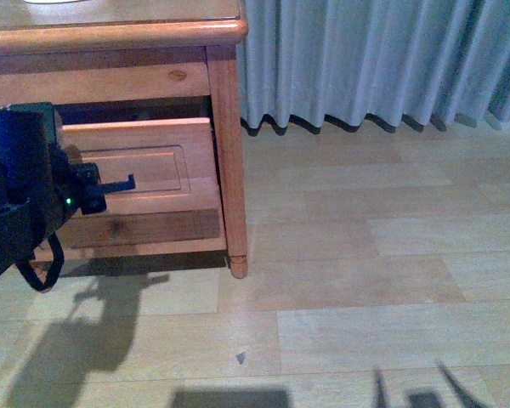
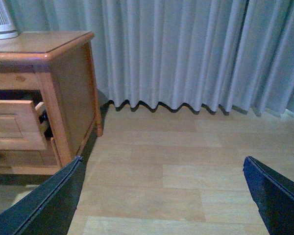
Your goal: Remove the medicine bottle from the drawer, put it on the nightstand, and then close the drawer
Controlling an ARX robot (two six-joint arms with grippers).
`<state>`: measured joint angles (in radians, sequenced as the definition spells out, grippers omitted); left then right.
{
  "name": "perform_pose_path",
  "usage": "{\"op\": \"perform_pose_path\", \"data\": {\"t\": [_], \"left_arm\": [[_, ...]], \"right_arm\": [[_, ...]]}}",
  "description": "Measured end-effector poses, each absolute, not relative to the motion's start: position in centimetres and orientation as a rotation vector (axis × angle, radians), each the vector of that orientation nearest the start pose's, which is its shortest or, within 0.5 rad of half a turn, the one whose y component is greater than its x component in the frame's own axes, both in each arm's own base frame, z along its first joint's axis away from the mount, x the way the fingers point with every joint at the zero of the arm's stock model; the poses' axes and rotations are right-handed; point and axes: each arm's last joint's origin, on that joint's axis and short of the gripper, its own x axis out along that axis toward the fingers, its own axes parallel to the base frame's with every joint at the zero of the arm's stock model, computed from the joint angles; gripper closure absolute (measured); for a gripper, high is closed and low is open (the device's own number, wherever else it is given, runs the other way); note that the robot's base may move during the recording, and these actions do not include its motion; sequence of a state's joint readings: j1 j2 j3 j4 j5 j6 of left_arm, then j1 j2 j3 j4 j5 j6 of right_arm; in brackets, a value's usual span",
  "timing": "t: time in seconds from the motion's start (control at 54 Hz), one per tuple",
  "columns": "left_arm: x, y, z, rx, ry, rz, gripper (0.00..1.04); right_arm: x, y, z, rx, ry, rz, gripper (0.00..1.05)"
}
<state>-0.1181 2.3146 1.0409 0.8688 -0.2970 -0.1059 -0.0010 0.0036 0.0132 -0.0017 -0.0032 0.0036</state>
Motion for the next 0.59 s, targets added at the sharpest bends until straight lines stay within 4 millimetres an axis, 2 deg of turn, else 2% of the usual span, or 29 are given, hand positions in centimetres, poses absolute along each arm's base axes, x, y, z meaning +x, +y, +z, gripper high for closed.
{"op": "perform_pose_path", "data": {"t": [0.185,0.593], "left_arm": [[37.4,-4.3,3.8,-0.034,0.389,0.2,0.81],[28.5,-3.4,2.9,-0.043,0.419,0.149,0.81]], "right_arm": [[9.7,0.0,16.8,0.003,-0.007,0.002,0.07],[9.7,0.0,16.8,0.003,-0.007,0.002,0.07]]}}
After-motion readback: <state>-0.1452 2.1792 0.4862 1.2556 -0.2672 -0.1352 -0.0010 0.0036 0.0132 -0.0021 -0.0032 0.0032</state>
